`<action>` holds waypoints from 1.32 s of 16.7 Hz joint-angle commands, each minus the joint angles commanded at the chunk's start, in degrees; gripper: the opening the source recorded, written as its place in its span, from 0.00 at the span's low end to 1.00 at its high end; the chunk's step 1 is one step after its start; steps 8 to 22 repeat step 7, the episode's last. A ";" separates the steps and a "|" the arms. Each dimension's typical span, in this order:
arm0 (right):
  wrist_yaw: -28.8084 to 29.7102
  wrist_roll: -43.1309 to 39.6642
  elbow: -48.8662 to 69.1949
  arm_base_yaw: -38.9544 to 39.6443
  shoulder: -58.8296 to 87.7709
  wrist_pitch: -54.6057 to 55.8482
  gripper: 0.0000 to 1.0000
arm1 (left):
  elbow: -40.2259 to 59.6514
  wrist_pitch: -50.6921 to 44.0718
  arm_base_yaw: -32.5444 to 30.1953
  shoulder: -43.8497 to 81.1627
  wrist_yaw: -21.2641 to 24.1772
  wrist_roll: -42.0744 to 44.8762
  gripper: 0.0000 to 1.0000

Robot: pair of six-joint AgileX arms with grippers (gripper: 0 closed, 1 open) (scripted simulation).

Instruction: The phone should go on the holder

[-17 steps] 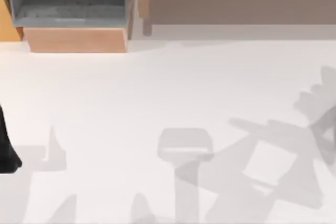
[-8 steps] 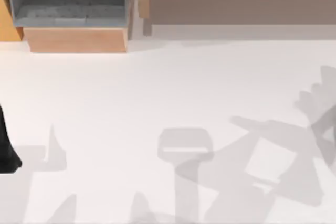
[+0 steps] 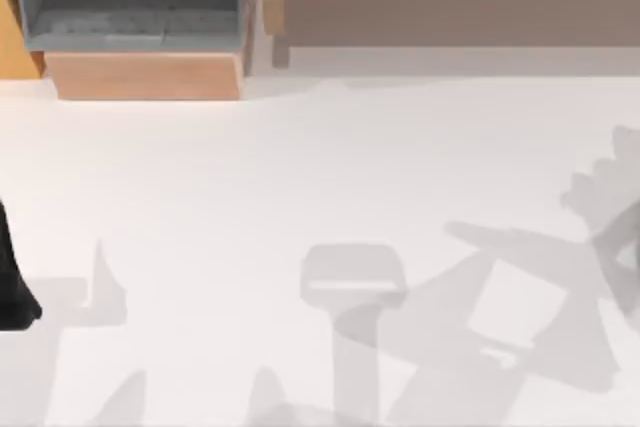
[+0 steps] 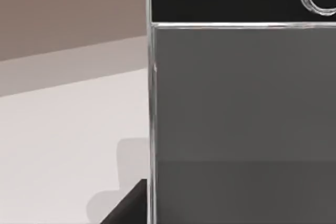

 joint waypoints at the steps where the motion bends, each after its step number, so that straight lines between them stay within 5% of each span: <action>1: 0.00 0.00 0.00 0.00 0.00 0.00 0.98 | 0.00 0.00 0.00 0.00 0.00 0.00 1.00; 22: 0.00 0.00 0.00 0.00 0.00 0.00 1.00 | 0.00 0.00 0.00 0.00 0.00 0.00 1.00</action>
